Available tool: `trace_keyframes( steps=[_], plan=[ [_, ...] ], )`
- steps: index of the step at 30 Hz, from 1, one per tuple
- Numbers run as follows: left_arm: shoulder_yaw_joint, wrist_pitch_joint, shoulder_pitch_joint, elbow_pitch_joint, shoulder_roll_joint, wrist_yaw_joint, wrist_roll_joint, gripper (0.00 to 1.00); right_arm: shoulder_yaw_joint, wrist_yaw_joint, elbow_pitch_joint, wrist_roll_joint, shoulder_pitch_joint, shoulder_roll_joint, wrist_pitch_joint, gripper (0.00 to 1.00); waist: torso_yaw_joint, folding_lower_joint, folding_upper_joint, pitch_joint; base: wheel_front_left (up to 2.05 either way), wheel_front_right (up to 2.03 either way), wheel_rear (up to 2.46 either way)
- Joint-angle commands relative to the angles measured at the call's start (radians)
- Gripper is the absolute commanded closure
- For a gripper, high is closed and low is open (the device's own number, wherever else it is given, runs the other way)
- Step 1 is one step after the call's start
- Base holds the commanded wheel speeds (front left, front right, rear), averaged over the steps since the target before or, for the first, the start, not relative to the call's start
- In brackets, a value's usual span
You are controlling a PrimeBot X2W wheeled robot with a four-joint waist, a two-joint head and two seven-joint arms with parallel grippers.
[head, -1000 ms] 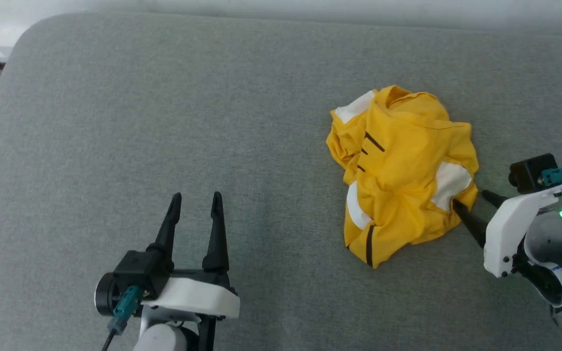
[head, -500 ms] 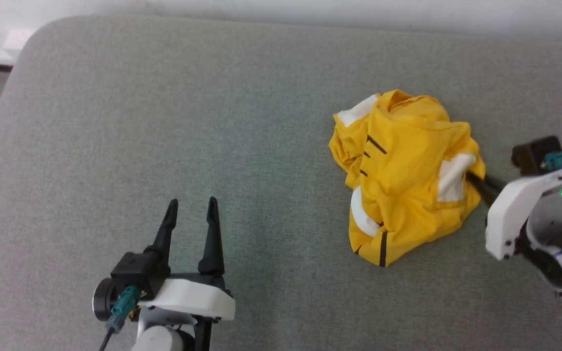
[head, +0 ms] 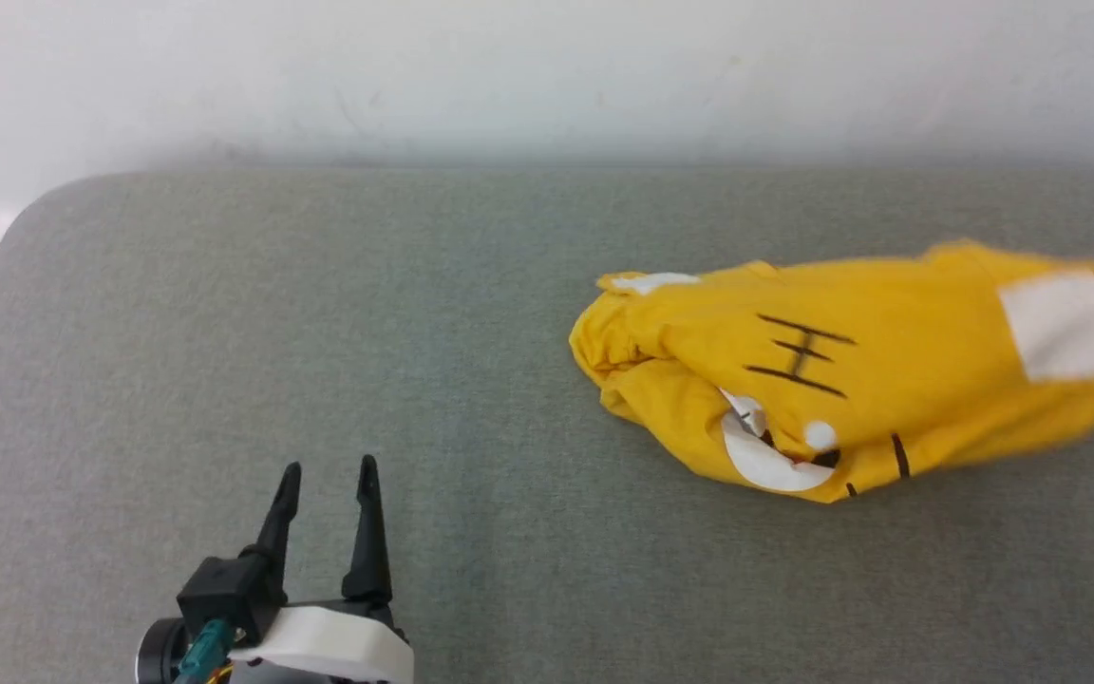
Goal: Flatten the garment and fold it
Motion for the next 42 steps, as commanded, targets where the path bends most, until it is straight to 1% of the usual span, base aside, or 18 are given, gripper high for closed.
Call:
trace_keyframes(
  steps=[1, 3, 6, 8, 9, 10, 11, 12, 13, 17, 20, 22, 25, 28, 31, 34, 38, 42],
  plan=[
    [0.004, 0.004, 0.011, -0.011, 0.010, 0.006, -0.005, 0.00, -0.043, -0.002, 0.000, -0.027, 0.068, 0.007, 0.000, 1.00, -0.024, 0.0002, 0.0002, -0.020, 0.00, 0.00, 0.00],
    [0.004, 0.012, 0.015, -0.022, 0.016, 0.008, -0.005, 0.00, -0.118, -0.002, 0.006, -0.061, 0.165, 0.030, -0.001, 1.00, -0.022, 0.0002, 0.0002, -0.016, 0.00, 0.00, 0.00],
    [0.006, 0.022, 0.018, -0.038, 0.025, 0.012, -0.004, 0.00, -0.202, -0.002, 0.009, -0.106, 0.291, 0.090, -0.001, 1.00, -0.022, 0.0002, 0.0002, -0.008, 0.00, 0.00, 0.00],
    [0.008, 0.028, 0.018, -0.046, 0.029, 0.016, -0.003, 0.00, -0.226, -0.002, 0.020, -0.130, 0.345, 0.121, -0.008, 1.00, -0.026, 0.0002, 0.0002, -0.005, 0.00, 0.00, 0.00],
    [0.008, 0.028, 0.018, -0.046, 0.029, 0.016, -0.003, 0.00, -0.226, -0.002, 0.020, -0.130, 0.345, 0.121, -0.008, 1.00, -0.026, 0.0002, 0.0002, -0.005, 0.00, 0.00, 0.00],
    [0.008, 0.031, 0.019, -0.050, 0.031, 0.018, -0.003, 0.00, -0.235, -0.002, 0.020, -0.140, 0.360, 0.139, -0.009, 1.00, -0.029, 0.0002, 0.0002, -0.004, 0.00, 0.00, 0.00],
    [0.008, 0.035, 0.019, -0.052, 0.032, 0.020, -0.003, 0.00, -0.240, -0.002, 0.016, -0.151, 0.369, 0.157, -0.009, 0.90, -0.031, 0.0002, 0.0002, -0.004, 0.00, 0.00, 0.00],
    [0.007, 0.038, 0.019, -0.055, 0.033, 0.021, -0.003, 0.00, -0.244, -0.002, 0.011, -0.163, 0.373, 0.171, -0.011, 0.66, -0.034, 0.0002, 0.0002, -0.005, 0.00, 0.00, 0.00],
    [0.006, 0.041, 0.019, -0.056, 0.034, 0.022, -0.003, 0.00, -0.248, -0.002, 0.006, -0.175, 0.370, 0.182, -0.018, 0.00, -0.036, 0.0002, 0.0002, -0.006, 0.00, 0.00, 0.00],
    [0.001, 0.047, 0.017, -0.058, 0.034, 0.024, -0.004, 0.00, -0.220, -0.002, -0.040, -0.193, 0.320, 0.207, -0.041, 0.00, -0.042, 0.0002, 0.0002, -0.016, 0.00, 0.00, 0.00],
    [-0.003, 0.049, 0.014, -0.057, 0.032, 0.025, -0.005, 0.00, -0.156, -0.002, -0.100, -0.182, 0.259, 0.195, -0.058, 0.00, -0.040, 0.0002, 0.0002, -0.020, 0.00, 0.00, 0.00],
    [-0.006, 0.048, 0.012, -0.057, 0.030, 0.024, -0.006, 0.00, -0.100, -0.002, -0.140, -0.157, 0.213, 0.193, -0.053, 0.00, -0.034, 0.0002, 0.0002, -0.022, 0.00, 0.00, 0.00],
    [-0.009, 0.045, 0.010, -0.059, 0.028, 0.023, -0.009, 0.00, 0.008, -0.002, -0.199, -0.126, 0.156, 0.192, -0.007, 0.00, -0.019, 0.0002, 0.0002, -0.017, 0.00, 0.00, 0.00],
    [-0.012, 0.042, 0.004, -0.059, 0.025, 0.022, -0.010, 0.00, 0.116, -0.002, -0.222, -0.092, 0.119, 0.187, 0.035, 0.00, 0.004, 0.0002, 0.0002, -0.003, 0.00, 0.00, 0.00],
    [-0.019, 0.038, -0.006, -0.057, 0.018, 0.020, -0.010, 0.00, 0.214, -0.002, -0.204, -0.066, 0.088, 0.186, 0.076, 0.00, 0.035, 0.0002, 0.0002, 0.016, 0.00, 0.00, 0.00],
    [-0.029, 0.034, -0.020, -0.051, 0.009, 0.016, -0.010, 0.00, 0.278, -0.002, -0.148, -0.054, 0.059, 0.187, 0.103, 0.00, 0.071, 0.0002, 0.0002, 0.042, 0.00, 0.00, 0.00],
    [-0.045, 0.027, -0.042, -0.036, -0.007, 0.009, -0.010, 0.00, 0.332, -0.002, -0.046, -0.064, 0.025, 0.180, 0.117, 0.00, 0.124, 0.0002, 0.0002, 0.080, 0.00, 0.00, 0.00],
    [-0.053, 0.017, -0.064, -0.019, -0.023, 0.002, -0.010, 0.00, 0.371, -0.002, 0.038, -0.069, -0.009, 0.178, 0.106, 0.00, 0.165, 0.0002, 0.0002, 0.112, 0.00, 0.00, 0.00]
  ],
)
